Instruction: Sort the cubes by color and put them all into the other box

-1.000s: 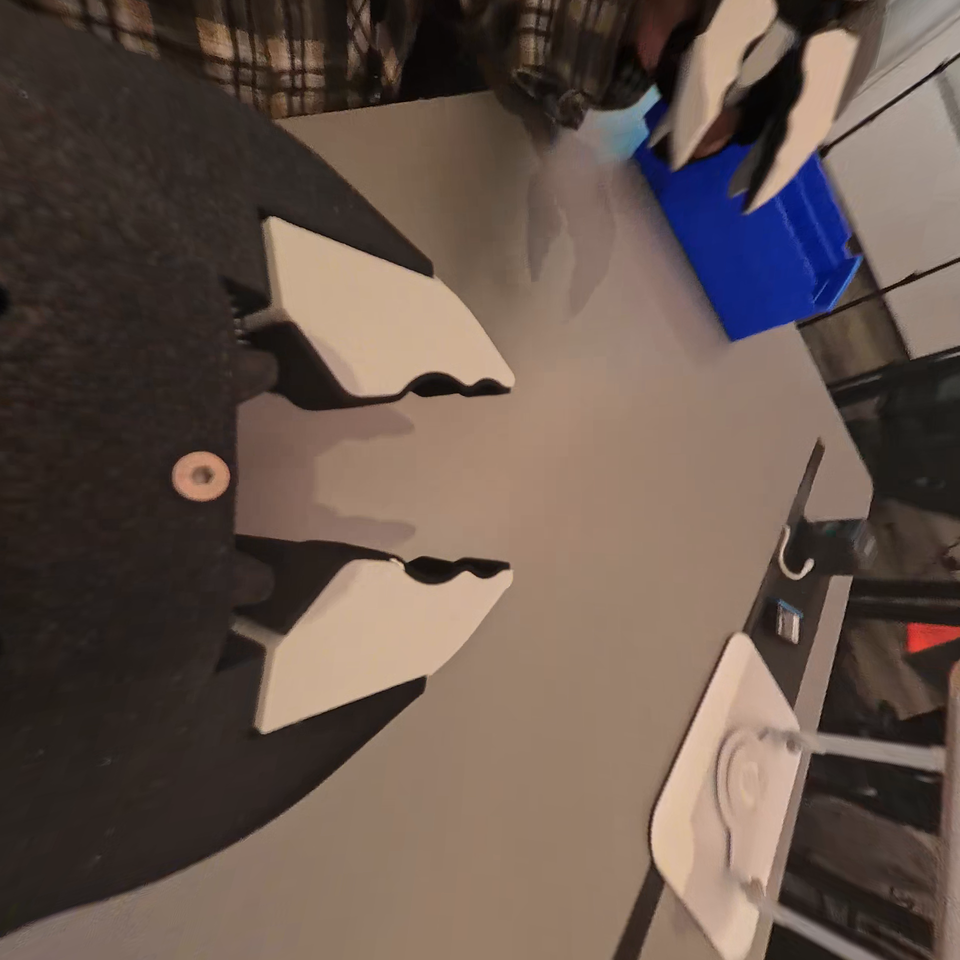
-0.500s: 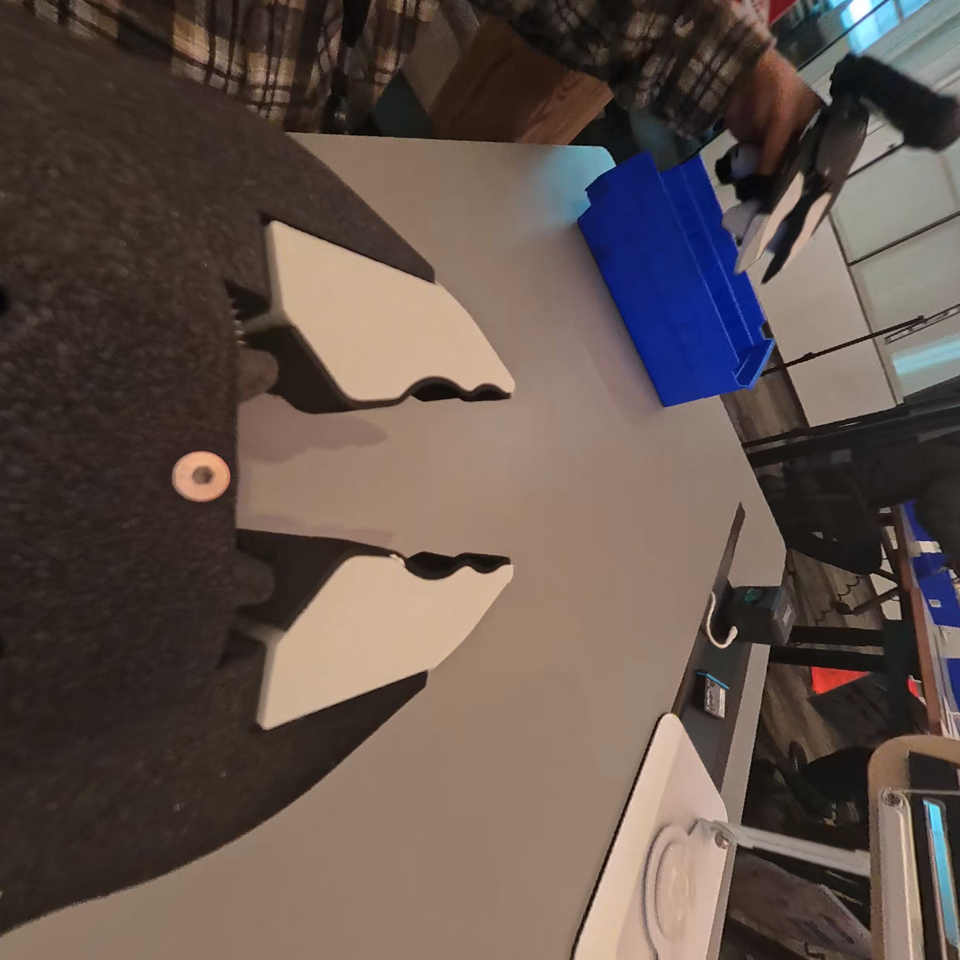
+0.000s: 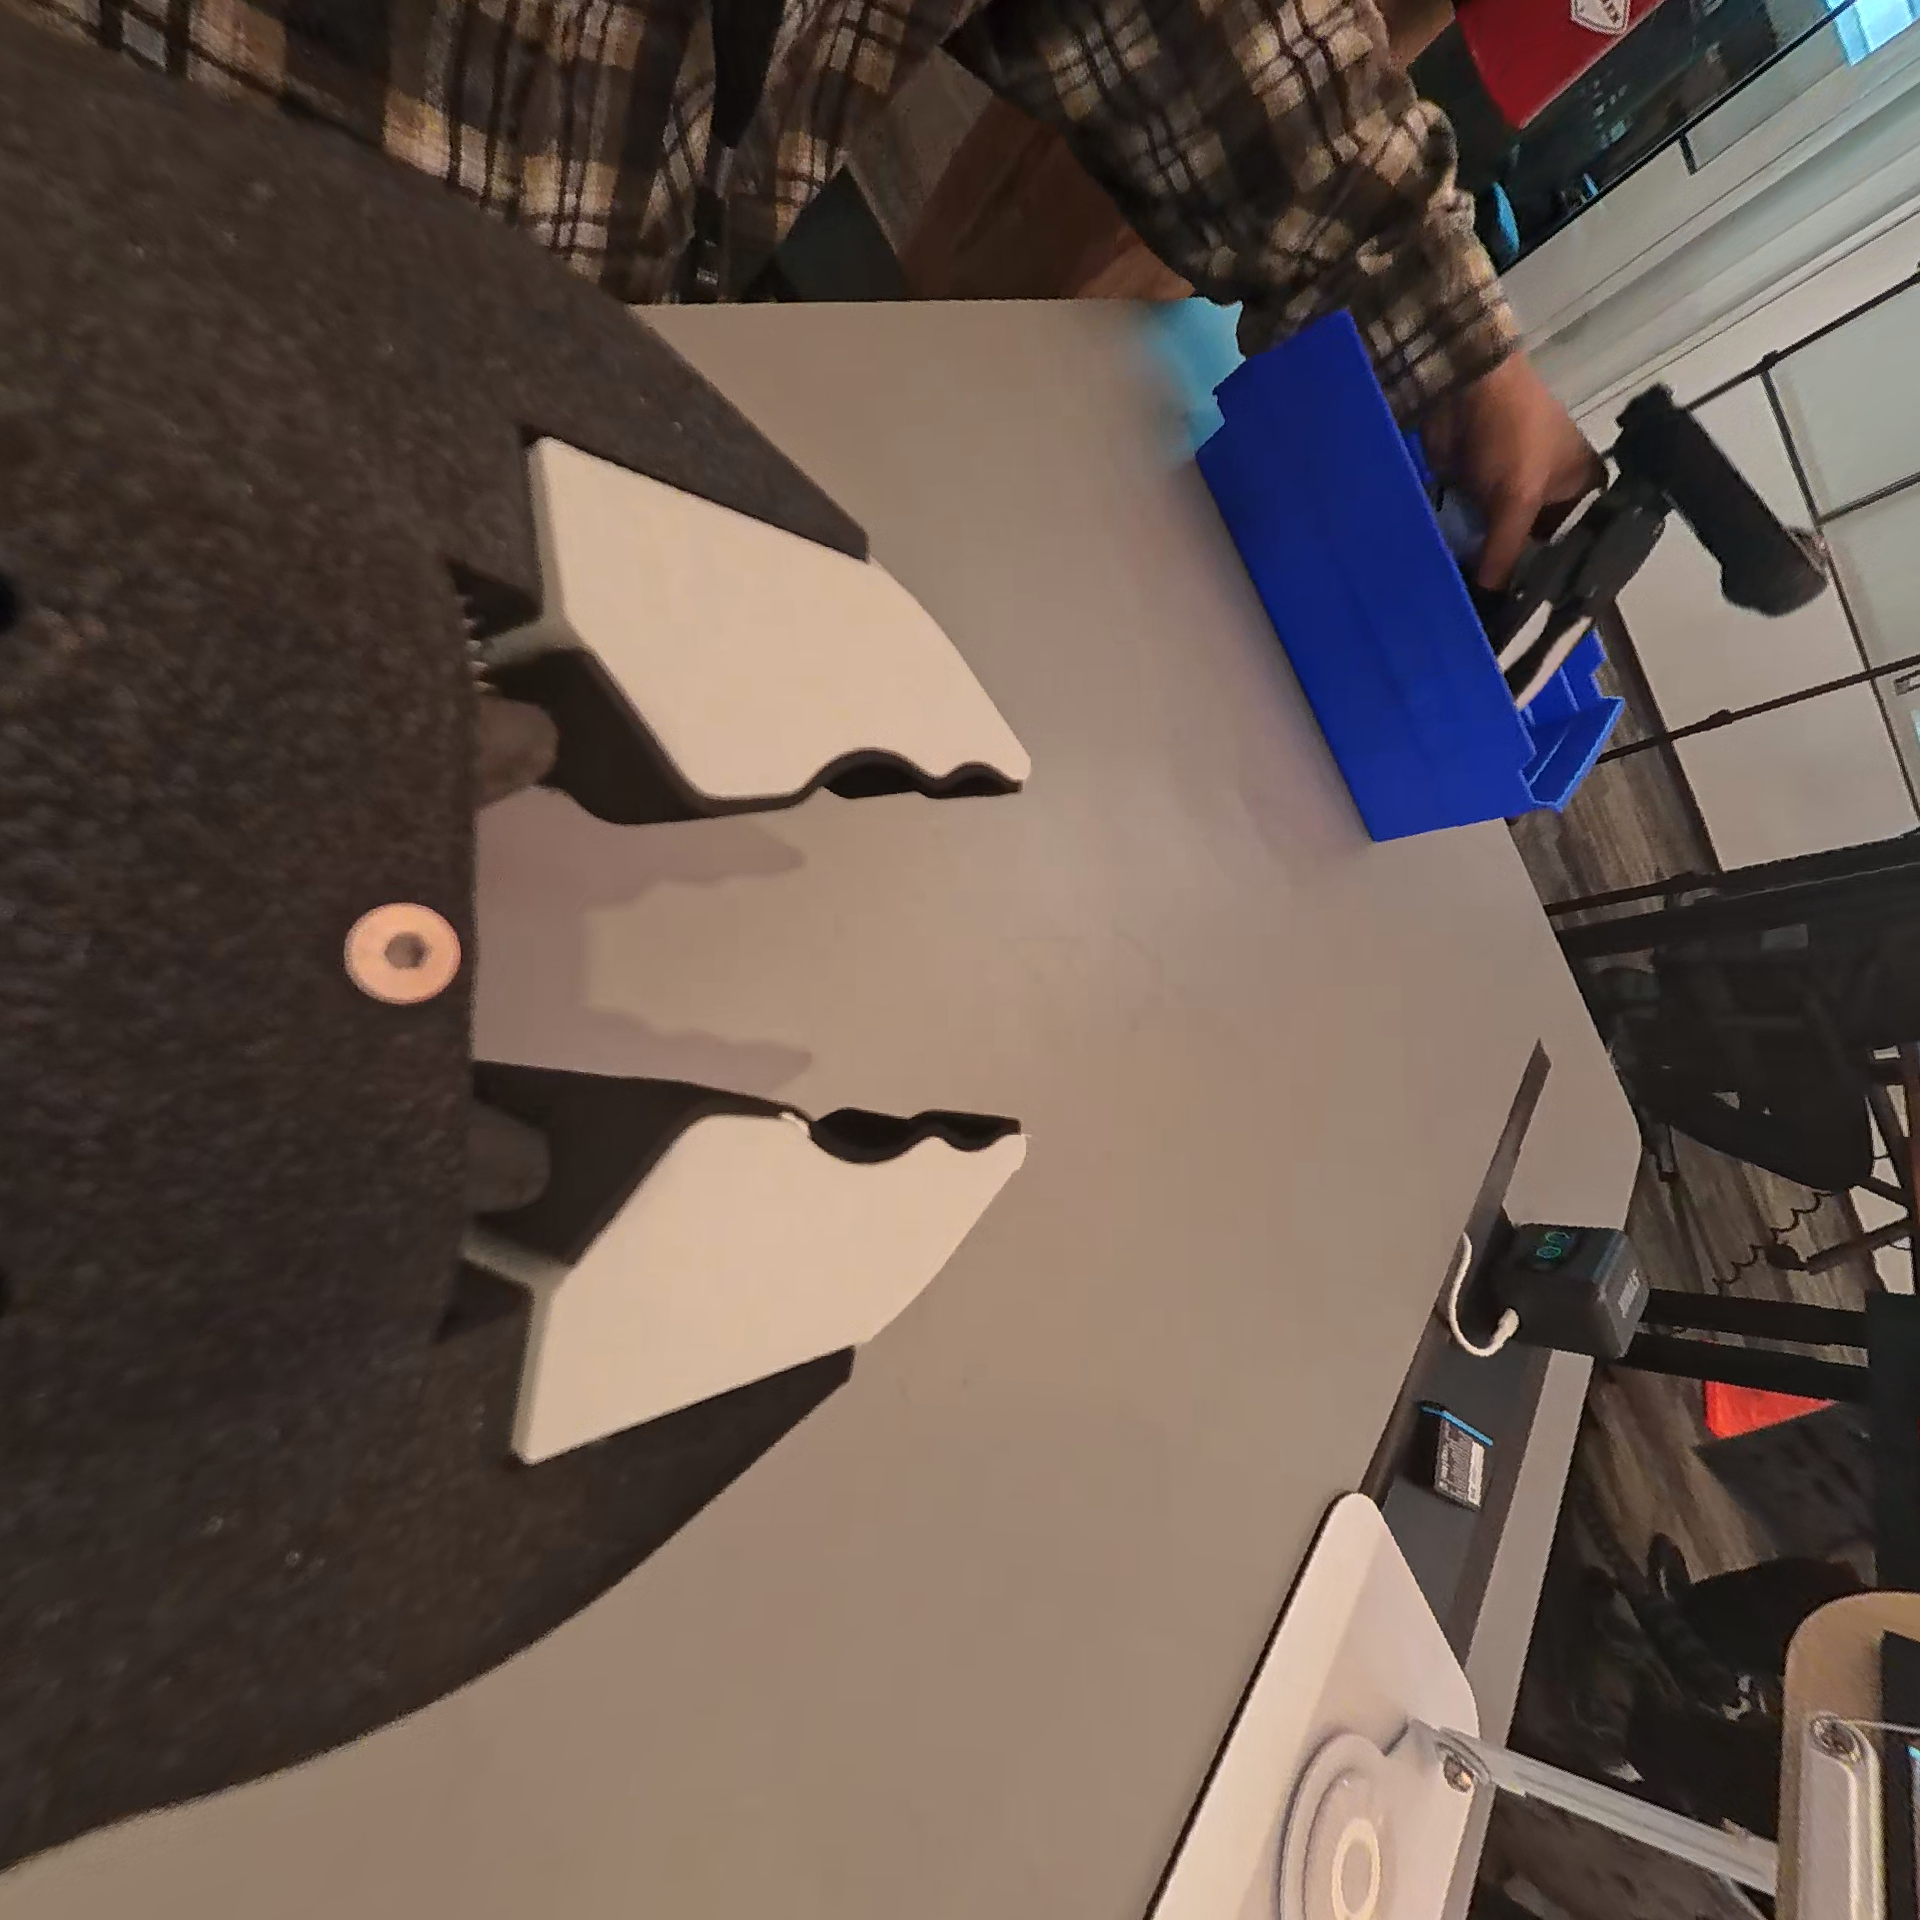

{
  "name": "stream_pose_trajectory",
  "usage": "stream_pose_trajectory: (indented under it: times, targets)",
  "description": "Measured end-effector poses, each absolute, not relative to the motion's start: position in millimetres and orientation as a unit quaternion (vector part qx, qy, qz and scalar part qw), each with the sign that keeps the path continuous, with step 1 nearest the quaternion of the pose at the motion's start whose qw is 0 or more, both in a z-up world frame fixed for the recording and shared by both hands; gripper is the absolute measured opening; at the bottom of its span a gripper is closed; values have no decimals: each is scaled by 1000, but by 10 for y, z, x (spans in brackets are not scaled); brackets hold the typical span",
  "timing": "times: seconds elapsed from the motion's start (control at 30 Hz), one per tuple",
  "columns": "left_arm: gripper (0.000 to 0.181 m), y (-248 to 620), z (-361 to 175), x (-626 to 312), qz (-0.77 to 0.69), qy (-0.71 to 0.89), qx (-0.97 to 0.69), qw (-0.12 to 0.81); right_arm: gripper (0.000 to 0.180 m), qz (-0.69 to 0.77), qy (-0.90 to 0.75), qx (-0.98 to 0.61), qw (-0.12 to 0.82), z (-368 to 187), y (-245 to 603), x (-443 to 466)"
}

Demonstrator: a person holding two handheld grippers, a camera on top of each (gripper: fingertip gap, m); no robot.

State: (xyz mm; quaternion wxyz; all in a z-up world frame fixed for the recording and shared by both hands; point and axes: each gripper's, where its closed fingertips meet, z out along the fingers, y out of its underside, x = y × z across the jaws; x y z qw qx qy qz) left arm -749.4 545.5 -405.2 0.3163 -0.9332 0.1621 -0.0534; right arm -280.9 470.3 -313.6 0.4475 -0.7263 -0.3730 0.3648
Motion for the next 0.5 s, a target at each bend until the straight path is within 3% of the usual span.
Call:
stream_pose_trajectory:
  times: [0.23,0.3,0.5]
  targets:
    - [51,5527,-4339,-7452,-32,172,-949,261,57,372,-360,-725,454,-3122,4650,-2703]
    - [24,5531,-4398,-7395,-43,183,-949,254,56,376,-355,-723,458,-3101,4641,-2672]
    - [22,5564,-4022,-7574,-8,196,-924,329,53,385,-350,-714,468,-3092,4569,-2581]
